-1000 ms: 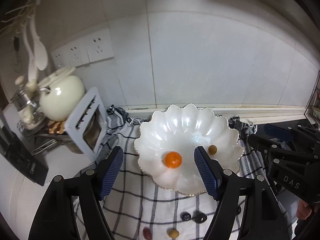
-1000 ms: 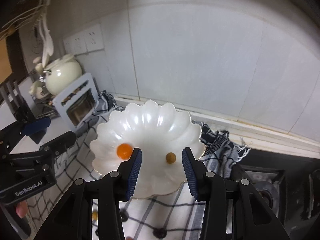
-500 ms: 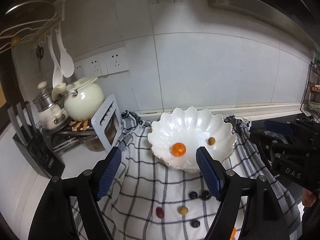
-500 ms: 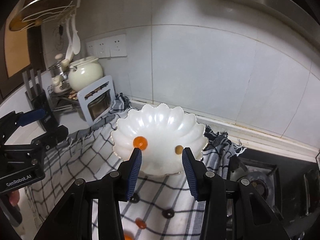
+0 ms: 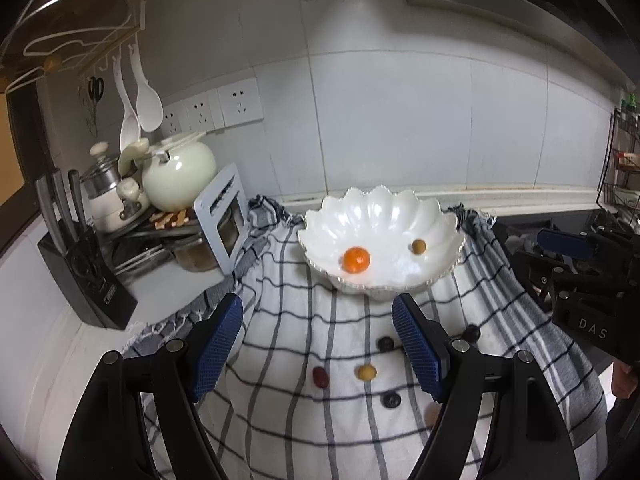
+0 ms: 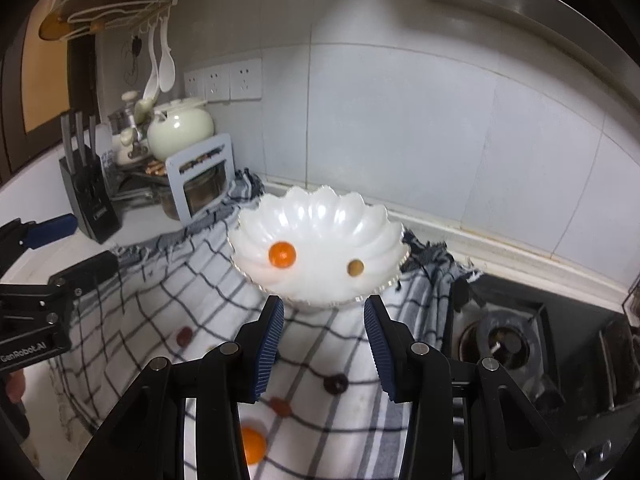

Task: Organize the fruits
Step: 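Withdraw both tools from the bowl back over the cloth, then grasp the second mandarin with the right tool while the left tool grasps a dark plum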

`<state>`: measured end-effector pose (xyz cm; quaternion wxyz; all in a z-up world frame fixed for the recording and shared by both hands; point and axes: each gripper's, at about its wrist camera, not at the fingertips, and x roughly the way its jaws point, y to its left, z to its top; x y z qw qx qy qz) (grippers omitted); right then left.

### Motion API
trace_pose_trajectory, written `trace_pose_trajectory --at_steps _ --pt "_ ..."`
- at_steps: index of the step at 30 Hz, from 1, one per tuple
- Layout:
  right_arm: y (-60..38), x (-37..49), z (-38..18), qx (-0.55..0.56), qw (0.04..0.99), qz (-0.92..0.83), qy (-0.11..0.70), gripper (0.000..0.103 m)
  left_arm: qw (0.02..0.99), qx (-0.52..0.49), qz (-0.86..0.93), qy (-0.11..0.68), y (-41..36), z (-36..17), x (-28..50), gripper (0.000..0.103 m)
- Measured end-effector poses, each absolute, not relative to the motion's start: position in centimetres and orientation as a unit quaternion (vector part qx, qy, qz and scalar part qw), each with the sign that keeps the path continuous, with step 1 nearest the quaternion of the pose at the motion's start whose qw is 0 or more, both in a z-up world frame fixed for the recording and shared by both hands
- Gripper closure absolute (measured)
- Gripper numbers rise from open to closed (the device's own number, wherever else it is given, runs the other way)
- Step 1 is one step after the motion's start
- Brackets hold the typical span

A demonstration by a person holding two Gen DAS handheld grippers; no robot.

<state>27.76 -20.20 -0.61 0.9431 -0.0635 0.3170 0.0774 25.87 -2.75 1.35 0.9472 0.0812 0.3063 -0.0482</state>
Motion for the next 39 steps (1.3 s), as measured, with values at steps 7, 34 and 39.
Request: trace_pose_trajectory --at_steps 7,34,39 --pt "-20.9 26.6 -2.7 -0.064 0.933 0.081 0.345 0.060 0.937 0.090 -0.060 0.332 -3.4 -1.6 24.6 0.026" --pt "-18.6 23.6 -10.3 -0.061 0.875 0.177 0.446 0.060 0.896 0.109 -0.084 0.422 -3.5 -9.0 22.2 0.026" --pt "-17.4 23.0 -11.3 -0.064 0.867 0.201 0.452 0.060 0.898 0.116 -0.086 0.416 -3.2 -9.5 21.8 0.026"
